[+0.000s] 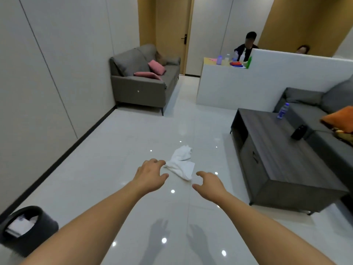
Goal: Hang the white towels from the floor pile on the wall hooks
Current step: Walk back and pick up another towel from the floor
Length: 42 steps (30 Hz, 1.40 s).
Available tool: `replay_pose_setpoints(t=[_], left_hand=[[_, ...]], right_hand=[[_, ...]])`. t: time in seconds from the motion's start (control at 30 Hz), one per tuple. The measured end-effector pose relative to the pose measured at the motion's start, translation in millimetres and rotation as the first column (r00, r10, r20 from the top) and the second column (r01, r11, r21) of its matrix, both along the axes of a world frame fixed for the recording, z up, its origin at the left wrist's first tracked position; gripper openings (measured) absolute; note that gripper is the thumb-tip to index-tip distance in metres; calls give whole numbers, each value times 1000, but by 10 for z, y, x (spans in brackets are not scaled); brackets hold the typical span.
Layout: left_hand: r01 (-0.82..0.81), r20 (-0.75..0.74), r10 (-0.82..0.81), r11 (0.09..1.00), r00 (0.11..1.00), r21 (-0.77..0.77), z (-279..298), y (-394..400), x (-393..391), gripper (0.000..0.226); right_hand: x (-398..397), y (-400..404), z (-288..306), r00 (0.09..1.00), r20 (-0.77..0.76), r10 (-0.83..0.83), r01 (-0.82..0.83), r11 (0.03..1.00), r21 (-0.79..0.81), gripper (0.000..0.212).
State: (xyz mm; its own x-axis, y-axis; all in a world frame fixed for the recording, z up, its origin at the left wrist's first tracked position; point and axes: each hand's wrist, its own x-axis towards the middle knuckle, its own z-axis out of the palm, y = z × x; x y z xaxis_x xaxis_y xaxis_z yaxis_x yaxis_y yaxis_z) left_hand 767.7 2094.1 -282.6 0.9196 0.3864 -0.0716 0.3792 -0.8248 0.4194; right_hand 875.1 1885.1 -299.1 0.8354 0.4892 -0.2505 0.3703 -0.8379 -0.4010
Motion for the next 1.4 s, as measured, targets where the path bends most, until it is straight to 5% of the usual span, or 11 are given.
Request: replay_pose_setpoints(t=[0.47, 1.0, 1.23, 1.4], left_hand=[[158, -93, -162, 987, 983, -42, -485, 1167, 1783, 54], [99, -368, -139, 987, 919, -124, -1719, 1699, 4901, 52], [34, -412, -141, 966, 900, -256, -2501, 1745, 5701, 48], [46, -484, -182, 959, 856, -280, -3563, 2110, 6134, 46]], right_hand=[[1258, 627, -643, 944, -152, -294, 297, 955, -3, 54], [4415, 1262, -2066, 824, -436, -362, 356, 929, -100, 49], [5089, 1524, -2749, 745, -528, -408, 354, 913, -205, 46], [5459, 1864, -3737, 653, -577, -490, 431, 868, -248, 43]])
